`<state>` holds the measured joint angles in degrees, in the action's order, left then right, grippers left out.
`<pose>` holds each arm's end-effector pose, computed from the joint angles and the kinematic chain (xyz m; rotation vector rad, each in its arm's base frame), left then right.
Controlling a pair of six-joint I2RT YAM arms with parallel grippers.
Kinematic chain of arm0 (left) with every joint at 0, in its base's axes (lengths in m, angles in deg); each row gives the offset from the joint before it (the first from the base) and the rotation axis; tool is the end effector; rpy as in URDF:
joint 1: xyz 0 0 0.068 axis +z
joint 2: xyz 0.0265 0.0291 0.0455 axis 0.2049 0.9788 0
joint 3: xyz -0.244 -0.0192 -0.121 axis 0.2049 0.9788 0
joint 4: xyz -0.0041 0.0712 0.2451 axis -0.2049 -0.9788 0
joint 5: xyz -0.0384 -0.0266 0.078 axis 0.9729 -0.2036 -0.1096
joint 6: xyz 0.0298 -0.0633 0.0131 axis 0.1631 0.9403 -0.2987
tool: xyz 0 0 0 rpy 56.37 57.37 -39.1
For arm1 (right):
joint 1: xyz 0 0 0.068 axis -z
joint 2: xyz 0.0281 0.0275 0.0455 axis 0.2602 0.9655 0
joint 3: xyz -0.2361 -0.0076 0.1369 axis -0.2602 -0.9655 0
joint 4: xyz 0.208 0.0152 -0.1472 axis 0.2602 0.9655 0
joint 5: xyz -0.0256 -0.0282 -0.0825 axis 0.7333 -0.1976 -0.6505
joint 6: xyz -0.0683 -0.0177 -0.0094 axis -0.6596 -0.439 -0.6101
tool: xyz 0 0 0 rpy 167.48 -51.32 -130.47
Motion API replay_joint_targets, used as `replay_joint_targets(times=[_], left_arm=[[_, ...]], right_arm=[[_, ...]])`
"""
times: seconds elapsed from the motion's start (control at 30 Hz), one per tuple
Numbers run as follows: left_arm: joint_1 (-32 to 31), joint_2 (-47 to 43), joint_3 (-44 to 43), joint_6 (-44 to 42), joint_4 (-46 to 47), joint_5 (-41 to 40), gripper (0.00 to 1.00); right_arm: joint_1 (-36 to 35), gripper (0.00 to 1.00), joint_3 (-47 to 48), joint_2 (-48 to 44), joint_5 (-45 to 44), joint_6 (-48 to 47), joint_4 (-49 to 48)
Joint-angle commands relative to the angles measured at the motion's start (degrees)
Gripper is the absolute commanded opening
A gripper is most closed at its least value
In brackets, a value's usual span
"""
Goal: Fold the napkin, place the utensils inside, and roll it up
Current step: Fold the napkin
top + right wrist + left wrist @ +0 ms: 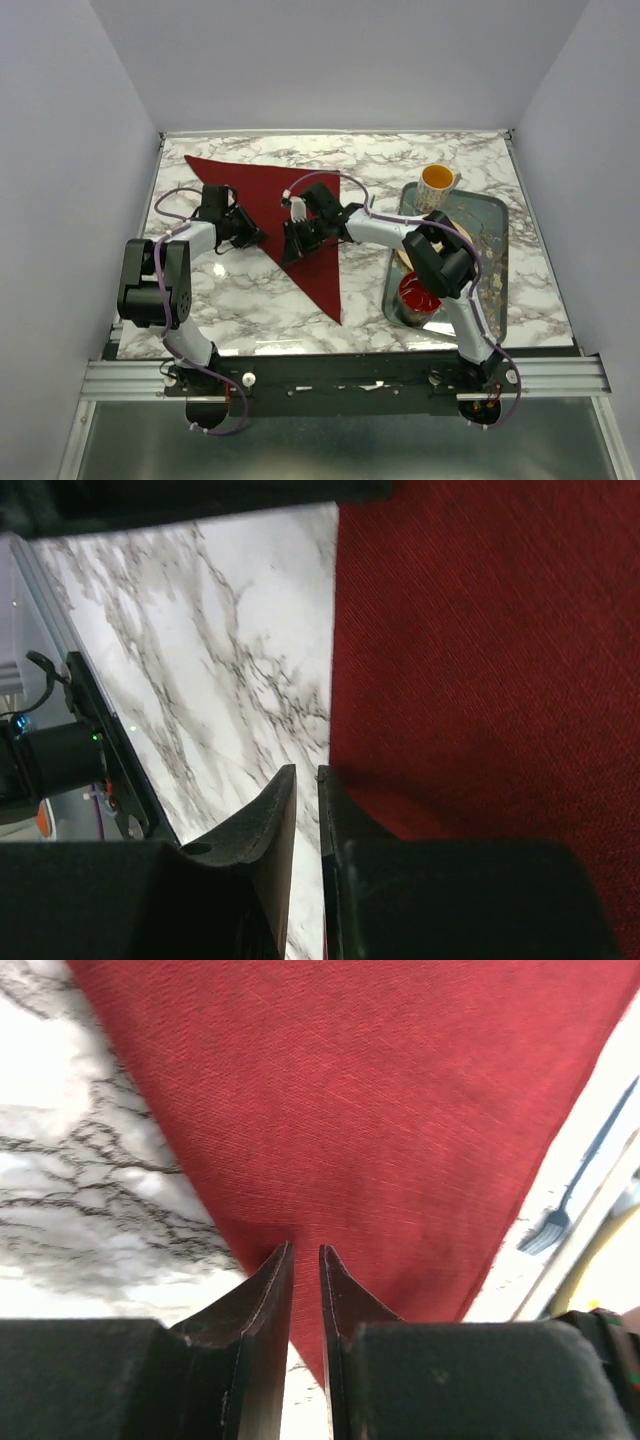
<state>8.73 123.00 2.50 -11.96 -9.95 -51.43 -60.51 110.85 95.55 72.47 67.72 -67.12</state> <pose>0.3349 -0.0391 0.1482 -0.7260 2.4587 -0.7876 0.3179 0.3716 0.1447 -0.8198 2.4868 1.2551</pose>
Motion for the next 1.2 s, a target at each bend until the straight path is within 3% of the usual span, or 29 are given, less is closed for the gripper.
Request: replay_joint_targets(times=[0.0,0.27,0.4,0.57,0.73,0.9,1.03,1.17], left_arm=[[0.54,-0.12,0.54,-1.00,0.14,-4.63,0.24],[0.19,-5.74,-0.53,-1.98,-2.68,-3.33,0.25],[0.19,-6.89,3.07,-1.28,-0.32,-2.62,0.26],[0.19,-2.15,6.25,0.65,4.61,-2.89,0.26],[0.19,-5.28,7.21,-0.13,2.69,-7.97,0.25],[-1.03,-9.78,4.76,-2.15,-1.97,-10.45,0.25],[-3.58,-11.11,4.93,-0.23,-0.68,-8.78,0.27],[-3.94,-5.42,6.07,4.26,4.87,-2.28,0.29]], right_arm=[[-0.36,0.22,-3.61,1.12,1.17,1.10,-1.92],[-0.54,0.23,-3.44,-3.44,-0.06,0.22,-0.69],[-1.50,0.23,-10.53,-5.21,-1.72,0.31,-2.00],[-1.94,0.23,-18.37,-7.31,-2.17,1.10,-6.14],[-2.03,0.23,-20.66,-10.30,-4.02,-0.13,-5.35],[-2.03,0.24,-25.92,-19.33,-5.68,-0.57,-5.26],[-1.94,0.25,-31.12,-21.72,-5.34,-0.66,-5.44],[-1.94,0.25,-37.27,-23.13,-5.51,0.05,-8.07]])
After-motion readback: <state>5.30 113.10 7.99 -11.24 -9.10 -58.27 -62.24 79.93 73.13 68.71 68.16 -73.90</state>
